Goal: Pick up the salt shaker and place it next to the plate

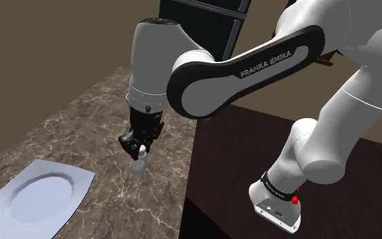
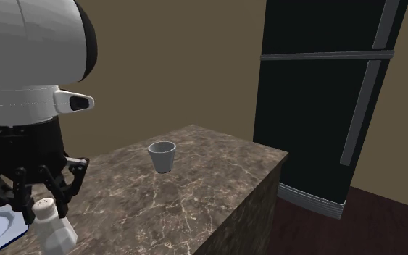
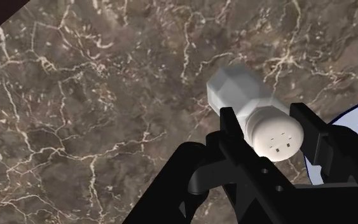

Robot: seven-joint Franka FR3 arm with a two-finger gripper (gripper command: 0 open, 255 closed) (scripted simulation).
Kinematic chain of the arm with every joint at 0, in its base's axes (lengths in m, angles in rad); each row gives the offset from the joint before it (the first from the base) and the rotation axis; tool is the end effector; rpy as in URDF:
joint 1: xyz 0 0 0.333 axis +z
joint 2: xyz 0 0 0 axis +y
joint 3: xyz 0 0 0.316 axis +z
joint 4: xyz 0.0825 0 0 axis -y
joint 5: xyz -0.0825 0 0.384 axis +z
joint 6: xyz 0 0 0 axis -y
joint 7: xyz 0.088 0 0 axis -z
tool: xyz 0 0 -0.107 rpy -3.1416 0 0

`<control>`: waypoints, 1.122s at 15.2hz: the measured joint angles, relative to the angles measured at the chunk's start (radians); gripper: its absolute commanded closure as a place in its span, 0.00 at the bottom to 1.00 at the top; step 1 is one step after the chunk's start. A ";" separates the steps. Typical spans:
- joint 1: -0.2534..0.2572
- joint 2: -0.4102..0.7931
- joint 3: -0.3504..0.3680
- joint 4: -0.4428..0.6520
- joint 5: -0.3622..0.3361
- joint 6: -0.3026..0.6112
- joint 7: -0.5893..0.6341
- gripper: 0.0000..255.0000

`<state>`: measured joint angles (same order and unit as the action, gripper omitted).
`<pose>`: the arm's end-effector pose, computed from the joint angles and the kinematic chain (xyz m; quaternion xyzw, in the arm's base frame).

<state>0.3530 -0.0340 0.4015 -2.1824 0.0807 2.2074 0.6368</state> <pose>0.3858 0.3676 0.4081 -0.9986 -0.0358 -0.0047 0.0384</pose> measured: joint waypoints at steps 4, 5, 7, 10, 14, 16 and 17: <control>0.001 0.028 0.002 -0.028 -0.011 0.054 0.006 1.00; 0.002 0.032 0.003 -0.039 -0.012 0.069 0.007 1.00; 0.002 0.042 0.003 -0.041 -0.017 0.080 0.010 1.00; 0.002 0.045 0.003 -0.042 -0.018 0.085 0.010 1.00; 0.002 0.046 0.003 -0.042 -0.018 0.086 0.010 0.00; 0.002 0.046 0.003 -0.042 -0.019 0.086 0.010 0.00; 0.002 0.046 0.003 -0.042 -0.019 0.086 0.010 0.00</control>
<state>0.3547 0.0117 0.4041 -2.2247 0.0622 2.2931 0.6470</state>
